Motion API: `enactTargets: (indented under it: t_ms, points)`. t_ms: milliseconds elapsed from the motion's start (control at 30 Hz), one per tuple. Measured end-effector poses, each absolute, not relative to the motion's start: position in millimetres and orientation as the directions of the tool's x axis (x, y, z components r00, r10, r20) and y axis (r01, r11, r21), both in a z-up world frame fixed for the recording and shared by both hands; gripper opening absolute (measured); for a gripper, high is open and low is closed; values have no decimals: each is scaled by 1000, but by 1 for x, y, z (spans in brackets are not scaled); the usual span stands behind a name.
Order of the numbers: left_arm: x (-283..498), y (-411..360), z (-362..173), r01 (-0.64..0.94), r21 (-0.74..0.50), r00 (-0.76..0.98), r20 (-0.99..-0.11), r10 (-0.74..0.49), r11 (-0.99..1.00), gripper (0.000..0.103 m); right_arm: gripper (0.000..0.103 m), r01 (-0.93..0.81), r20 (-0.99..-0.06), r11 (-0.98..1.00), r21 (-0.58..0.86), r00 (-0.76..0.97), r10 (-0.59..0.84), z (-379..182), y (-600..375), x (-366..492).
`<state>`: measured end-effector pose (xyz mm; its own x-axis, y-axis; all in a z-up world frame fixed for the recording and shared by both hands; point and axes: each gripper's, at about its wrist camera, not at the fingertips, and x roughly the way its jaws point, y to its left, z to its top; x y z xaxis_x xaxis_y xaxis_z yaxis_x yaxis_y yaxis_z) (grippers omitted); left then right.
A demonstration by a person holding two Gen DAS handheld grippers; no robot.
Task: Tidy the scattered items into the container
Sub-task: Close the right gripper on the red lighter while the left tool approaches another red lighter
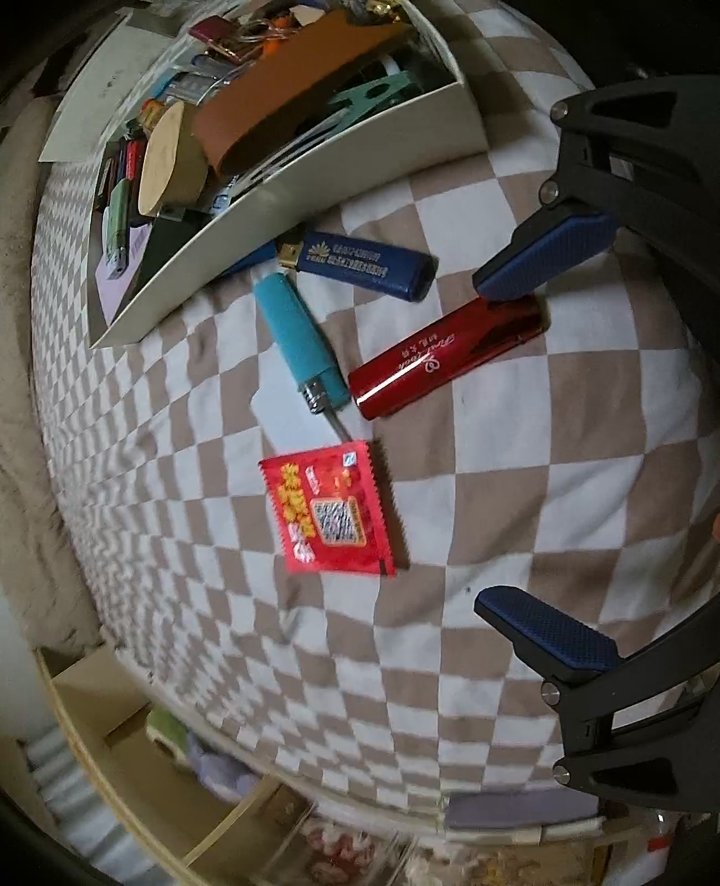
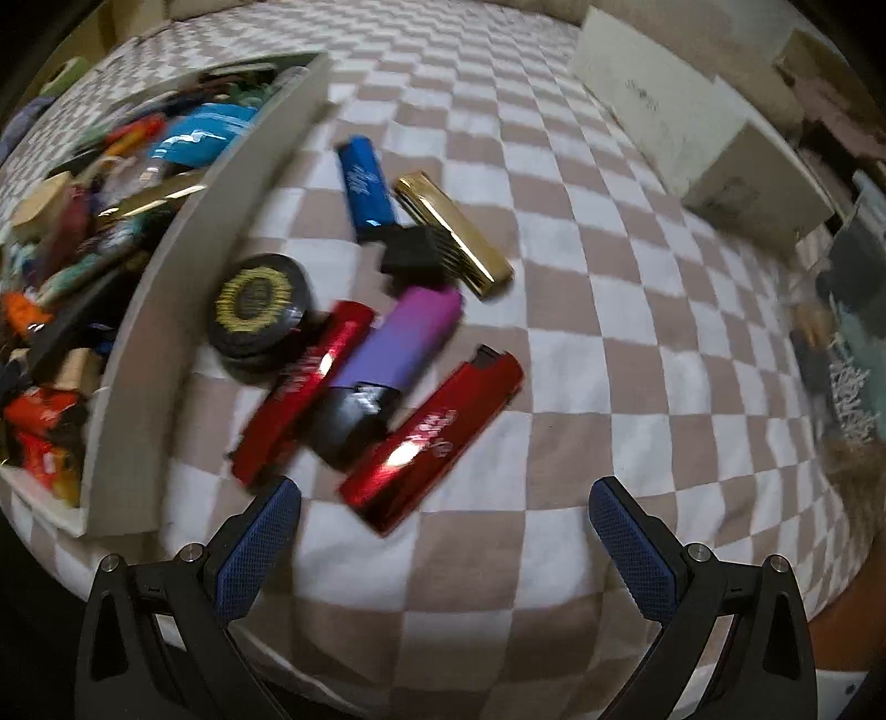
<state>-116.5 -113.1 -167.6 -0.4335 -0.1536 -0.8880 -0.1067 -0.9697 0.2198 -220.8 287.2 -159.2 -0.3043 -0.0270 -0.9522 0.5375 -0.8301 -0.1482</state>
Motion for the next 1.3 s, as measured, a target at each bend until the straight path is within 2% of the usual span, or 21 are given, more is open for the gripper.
enactTargets:
  t_ms: [267,467,667,833,967,1233,1300]
  points:
    - [-119,-122,-161,-117,216,-421,-895,-149,-969,103,103,404,-953,-904,-141,-303,13,-155,346,-241]
    - [-121,-113,-168,-123,183,-408,-905,-119,-975,103,103,209,-953,-974,-83,-303,16,-157,398,-266]
    - [-127,-113,-175,-133,253,-431,-885,-173,-958,103,103,214,-953,-971,-105,-299,38,-153,400,-259]
    - [-128,-140,-173,-51,277,-431,-873,-229,-960,103,103,281,-963,-959,-22,-265,-56,-146,387,-242]
    - [-124,-165,-173,32,268,-431,-865,-255,-963,103,103,268,-961,-962,56,-247,-124,-138,372,-239]
    - [-131,-216,-176,178,181,-425,-872,-242,-967,103,103,132,-961,-983,131,-228,-158,-136,357,-254]
    - [-132,-229,-178,213,135,-421,-881,-215,-968,103,103,183,-966,-977,110,-210,-148,-140,352,-254]
